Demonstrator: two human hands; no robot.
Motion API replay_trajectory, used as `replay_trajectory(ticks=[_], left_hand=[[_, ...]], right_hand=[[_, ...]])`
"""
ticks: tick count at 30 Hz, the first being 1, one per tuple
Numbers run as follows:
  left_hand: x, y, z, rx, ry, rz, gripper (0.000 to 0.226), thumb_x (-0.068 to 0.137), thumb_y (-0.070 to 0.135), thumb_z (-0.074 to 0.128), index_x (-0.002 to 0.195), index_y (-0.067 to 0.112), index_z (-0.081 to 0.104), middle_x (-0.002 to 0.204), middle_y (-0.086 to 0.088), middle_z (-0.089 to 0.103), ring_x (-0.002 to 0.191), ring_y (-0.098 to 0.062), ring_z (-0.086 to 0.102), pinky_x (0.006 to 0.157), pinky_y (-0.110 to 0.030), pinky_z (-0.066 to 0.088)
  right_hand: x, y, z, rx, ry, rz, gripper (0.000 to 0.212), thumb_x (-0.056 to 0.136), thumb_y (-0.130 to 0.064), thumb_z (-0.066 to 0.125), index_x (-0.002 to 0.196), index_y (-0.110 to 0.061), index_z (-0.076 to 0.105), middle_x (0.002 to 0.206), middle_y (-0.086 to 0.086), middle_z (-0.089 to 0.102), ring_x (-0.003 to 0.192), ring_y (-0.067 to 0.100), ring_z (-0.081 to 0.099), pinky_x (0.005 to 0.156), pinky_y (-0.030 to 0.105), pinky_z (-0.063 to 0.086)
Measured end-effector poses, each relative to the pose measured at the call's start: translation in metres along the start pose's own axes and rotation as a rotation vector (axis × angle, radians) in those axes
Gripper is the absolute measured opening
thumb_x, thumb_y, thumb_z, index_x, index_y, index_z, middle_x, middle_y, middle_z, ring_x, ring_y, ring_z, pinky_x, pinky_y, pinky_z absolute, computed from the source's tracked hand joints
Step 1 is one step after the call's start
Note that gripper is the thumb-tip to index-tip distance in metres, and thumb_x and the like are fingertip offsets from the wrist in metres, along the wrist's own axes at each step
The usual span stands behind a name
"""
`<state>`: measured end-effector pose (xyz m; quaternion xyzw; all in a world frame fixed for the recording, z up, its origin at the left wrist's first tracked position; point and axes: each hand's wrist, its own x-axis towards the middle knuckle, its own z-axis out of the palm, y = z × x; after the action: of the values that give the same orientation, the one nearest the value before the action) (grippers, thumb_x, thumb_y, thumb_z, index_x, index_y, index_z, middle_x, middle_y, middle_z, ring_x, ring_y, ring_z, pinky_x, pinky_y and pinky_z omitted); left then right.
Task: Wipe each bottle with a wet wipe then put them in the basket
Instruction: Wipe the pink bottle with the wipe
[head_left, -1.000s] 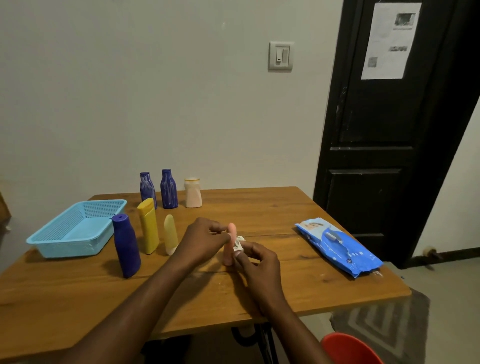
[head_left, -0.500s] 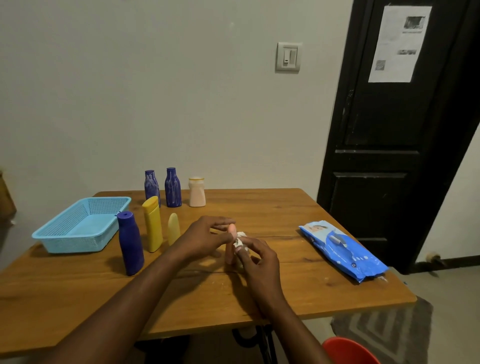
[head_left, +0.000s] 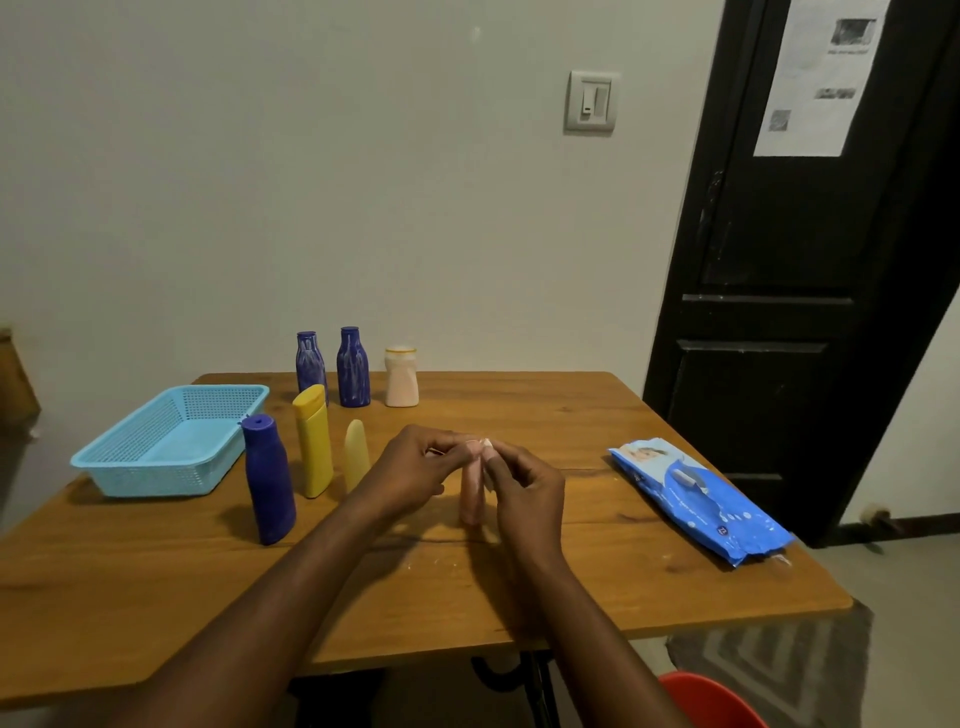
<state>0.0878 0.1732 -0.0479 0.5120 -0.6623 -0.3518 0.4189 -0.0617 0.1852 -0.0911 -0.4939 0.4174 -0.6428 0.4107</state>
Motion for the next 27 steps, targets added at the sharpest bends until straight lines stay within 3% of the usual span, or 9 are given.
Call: replay_trajectory(ticks=[4, 7, 9, 11, 14, 17, 21, 24, 27], left_hand=[[0.005, 0.0, 0.002, 0.029, 0.042, -0.003, 0.02, 0.095, 0.034, 0.065, 0.106, 0.024, 0.079, 0.127, 0.009, 0.069, 0.111, -0.007, 0.062, 0.095, -0.04, 0.055], [0.007, 0.0, 0.002, 0.066, 0.059, 0.022, 0.019, 0.095, 0.033, 0.065, 0.104, 0.024, 0.079, 0.123, 0.008, 0.071, 0.104, -0.002, 0.064, 0.086, -0.029, 0.054], [0.007, -0.001, 0.002, 0.072, 0.05, 0.038, 0.018, 0.095, 0.033, 0.065, 0.103, 0.024, 0.079, 0.122, 0.009, 0.071, 0.103, 0.0, 0.064, 0.082, -0.025, 0.052], [0.008, -0.002, 0.002, 0.065, 0.048, 0.051, 0.018, 0.095, 0.032, 0.066, 0.105, 0.024, 0.079, 0.12, 0.008, 0.072, 0.106, -0.002, 0.065, 0.089, -0.027, 0.054], [0.008, -0.003, 0.001, 0.068, 0.057, 0.061, 0.019, 0.093, 0.034, 0.068, 0.108, 0.027, 0.078, 0.116, 0.01, 0.074, 0.108, -0.002, 0.066, 0.1, -0.035, 0.053], [0.007, -0.003, 0.002, 0.075, 0.056, 0.063, 0.018, 0.094, 0.034, 0.067, 0.103, 0.026, 0.08, 0.115, 0.01, 0.074, 0.108, -0.002, 0.066, 0.101, -0.037, 0.052], [0.005, -0.003, 0.004, 0.072, 0.08, 0.052, 0.018, 0.094, 0.034, 0.067, 0.097, 0.023, 0.081, 0.118, 0.008, 0.073, 0.11, -0.004, 0.066, 0.102, -0.039, 0.052], [0.003, -0.002, 0.005, 0.085, 0.095, 0.056, 0.017, 0.094, 0.034, 0.067, 0.099, 0.025, 0.08, 0.118, 0.008, 0.073, 0.109, -0.003, 0.065, 0.101, -0.038, 0.052], [0.003, 0.0, 0.005, 0.081, 0.095, 0.056, 0.017, 0.094, 0.032, 0.067, 0.104, 0.024, 0.079, 0.12, 0.008, 0.072, 0.11, -0.003, 0.064, 0.101, -0.034, 0.051]], right_hand=[[-0.02, 0.008, -0.012, -0.191, -0.092, 0.035, 0.023, 0.1, -0.014, 0.061, 0.092, -0.023, 0.081, 0.085, -0.006, 0.078, 0.084, 0.008, 0.071, 0.078, 0.031, 0.059], [-0.027, 0.008, -0.016, -0.224, -0.134, 0.089, 0.024, 0.099, -0.011, 0.061, 0.095, -0.023, 0.081, 0.089, -0.009, 0.079, 0.089, 0.006, 0.073, 0.086, 0.034, 0.061], [-0.029, 0.002, -0.014, -0.145, -0.083, 0.067, 0.022, 0.097, -0.008, 0.065, 0.1, -0.024, 0.08, 0.092, -0.01, 0.079, 0.092, 0.003, 0.072, 0.083, 0.027, 0.061], [-0.026, -0.006, -0.009, -0.059, -0.018, 0.005, 0.021, 0.094, -0.006, 0.069, 0.104, -0.021, 0.079, 0.095, -0.008, 0.079, 0.093, 0.001, 0.072, 0.076, 0.019, 0.058], [-0.013, -0.011, -0.001, -0.029, 0.029, -0.044, 0.022, 0.093, -0.007, 0.071, 0.11, -0.019, 0.077, 0.1, -0.007, 0.077, 0.095, 0.001, 0.071, 0.076, 0.016, 0.057], [-0.01, -0.007, -0.001, -0.082, -0.026, -0.027, 0.023, 0.1, -0.009, 0.062, 0.104, -0.026, 0.077, 0.092, -0.009, 0.077, 0.091, 0.003, 0.072, 0.075, 0.02, 0.058], [-0.016, 0.01, -0.012, -0.356, -0.159, 0.003, 0.03, 0.101, -0.011, 0.055, 0.084, -0.02, 0.079, 0.078, -0.002, 0.075, 0.077, 0.013, 0.069, 0.07, 0.037, 0.055], [-0.021, 0.007, -0.015, -0.392, -0.174, 0.042, 0.025, 0.098, -0.01, 0.061, 0.091, -0.024, 0.08, 0.083, -0.008, 0.077, 0.081, 0.005, 0.071, 0.078, 0.032, 0.06], [-0.03, -0.002, -0.012, -0.256, -0.095, -0.007, 0.022, 0.097, -0.01, 0.065, 0.097, -0.026, 0.08, 0.088, -0.014, 0.078, 0.088, 0.002, 0.072, 0.08, 0.025, 0.06]])
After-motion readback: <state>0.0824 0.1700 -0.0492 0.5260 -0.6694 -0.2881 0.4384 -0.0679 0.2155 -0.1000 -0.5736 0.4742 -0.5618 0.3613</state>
